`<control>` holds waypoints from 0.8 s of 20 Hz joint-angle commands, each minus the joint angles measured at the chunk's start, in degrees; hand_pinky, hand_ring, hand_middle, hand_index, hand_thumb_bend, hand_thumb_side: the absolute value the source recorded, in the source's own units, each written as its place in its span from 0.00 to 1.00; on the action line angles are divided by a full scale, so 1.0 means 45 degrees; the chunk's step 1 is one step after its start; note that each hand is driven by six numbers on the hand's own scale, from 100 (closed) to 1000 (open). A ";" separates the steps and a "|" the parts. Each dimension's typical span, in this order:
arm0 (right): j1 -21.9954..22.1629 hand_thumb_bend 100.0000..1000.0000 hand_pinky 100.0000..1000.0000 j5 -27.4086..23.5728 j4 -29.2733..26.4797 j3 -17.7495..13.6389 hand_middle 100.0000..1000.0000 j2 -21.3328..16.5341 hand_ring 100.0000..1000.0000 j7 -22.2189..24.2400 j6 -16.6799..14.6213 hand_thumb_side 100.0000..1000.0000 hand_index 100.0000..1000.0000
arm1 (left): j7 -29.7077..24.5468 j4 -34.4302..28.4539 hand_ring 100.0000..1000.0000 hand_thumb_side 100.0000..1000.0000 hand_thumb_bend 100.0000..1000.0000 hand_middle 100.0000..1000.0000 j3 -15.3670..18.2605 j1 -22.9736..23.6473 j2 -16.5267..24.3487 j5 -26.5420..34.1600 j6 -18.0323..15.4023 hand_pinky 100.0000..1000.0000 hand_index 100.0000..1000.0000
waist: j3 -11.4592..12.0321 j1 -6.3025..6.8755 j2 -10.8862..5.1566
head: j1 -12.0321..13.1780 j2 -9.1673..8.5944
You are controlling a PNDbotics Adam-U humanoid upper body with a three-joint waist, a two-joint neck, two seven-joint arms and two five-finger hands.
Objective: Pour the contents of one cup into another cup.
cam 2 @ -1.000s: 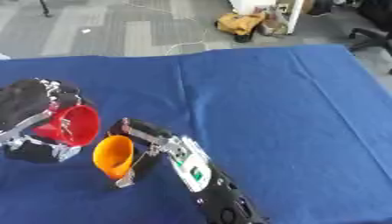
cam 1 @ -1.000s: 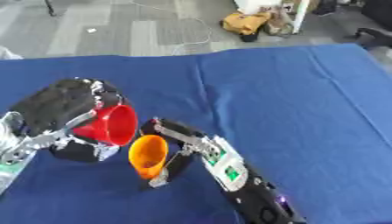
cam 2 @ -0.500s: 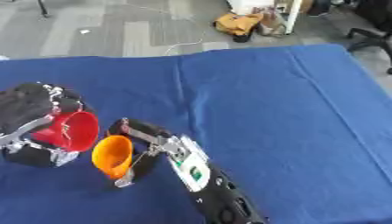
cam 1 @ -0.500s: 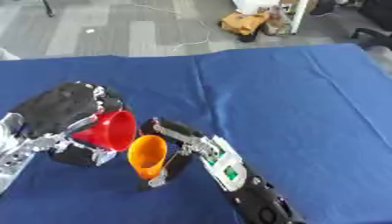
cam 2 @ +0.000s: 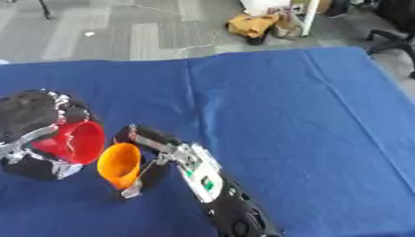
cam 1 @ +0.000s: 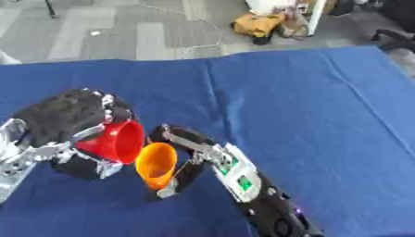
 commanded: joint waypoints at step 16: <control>-0.0212 0.60 0.49 -0.0029 -0.0080 -0.0005 0.23 0.0006 0.10 0.0138 -0.0067 0.00 0.29 | -0.0238 -0.0199 0.10 0.00 0.00 0.12 0.0069 -0.0521 0.0176 -0.0309 0.0054 0.00 0.66 | 0.0027 0.0027 -0.0241 | -0.0040 -0.0150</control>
